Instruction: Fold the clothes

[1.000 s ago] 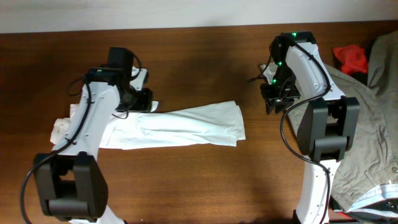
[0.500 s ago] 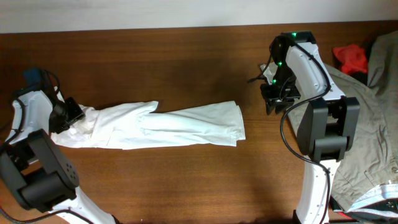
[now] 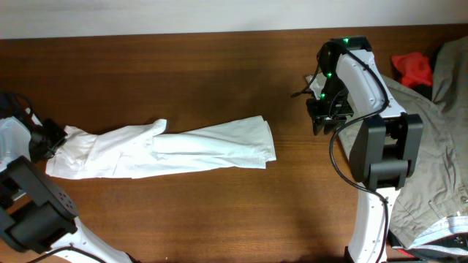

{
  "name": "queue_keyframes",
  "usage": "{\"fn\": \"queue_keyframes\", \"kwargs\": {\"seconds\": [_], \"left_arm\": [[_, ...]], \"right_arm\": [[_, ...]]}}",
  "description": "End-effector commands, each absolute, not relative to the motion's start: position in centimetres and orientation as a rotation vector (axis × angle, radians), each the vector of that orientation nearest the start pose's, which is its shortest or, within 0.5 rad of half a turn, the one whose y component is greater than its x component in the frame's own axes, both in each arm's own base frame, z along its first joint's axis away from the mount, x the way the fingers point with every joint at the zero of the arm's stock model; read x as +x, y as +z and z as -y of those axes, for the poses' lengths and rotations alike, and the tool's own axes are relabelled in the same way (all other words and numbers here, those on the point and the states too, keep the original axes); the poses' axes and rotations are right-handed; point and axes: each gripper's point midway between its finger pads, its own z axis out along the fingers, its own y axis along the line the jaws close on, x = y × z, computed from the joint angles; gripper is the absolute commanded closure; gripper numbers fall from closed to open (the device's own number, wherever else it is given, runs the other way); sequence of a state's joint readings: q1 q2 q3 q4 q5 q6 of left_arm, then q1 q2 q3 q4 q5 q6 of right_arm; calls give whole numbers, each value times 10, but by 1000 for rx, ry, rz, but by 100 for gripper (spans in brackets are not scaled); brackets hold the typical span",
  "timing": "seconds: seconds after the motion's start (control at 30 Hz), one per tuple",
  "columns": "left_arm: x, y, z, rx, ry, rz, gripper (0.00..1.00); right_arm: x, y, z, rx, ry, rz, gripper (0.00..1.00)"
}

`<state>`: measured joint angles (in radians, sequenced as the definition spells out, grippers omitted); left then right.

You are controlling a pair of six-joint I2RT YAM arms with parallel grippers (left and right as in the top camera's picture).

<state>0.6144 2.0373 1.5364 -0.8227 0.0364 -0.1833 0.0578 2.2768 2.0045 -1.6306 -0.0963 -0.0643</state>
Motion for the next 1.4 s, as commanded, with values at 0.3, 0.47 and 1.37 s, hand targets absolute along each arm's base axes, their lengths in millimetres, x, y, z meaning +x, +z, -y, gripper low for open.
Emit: {"fn": "queue_keyframes", "kwargs": {"seconds": [0.3,0.47,1.37], "left_arm": [[441,139,-133,-652,-291,-2590,22],[459,104,-6,-108,-99,-2763,22],[419,24,33,68,65,-3060,44]], "right_arm": [[360,74,-43,-187,220,-3471,69],[360,74,-42,-188,219,-3471,69],[360,74,-42,-194,219,-3471,69]]}}
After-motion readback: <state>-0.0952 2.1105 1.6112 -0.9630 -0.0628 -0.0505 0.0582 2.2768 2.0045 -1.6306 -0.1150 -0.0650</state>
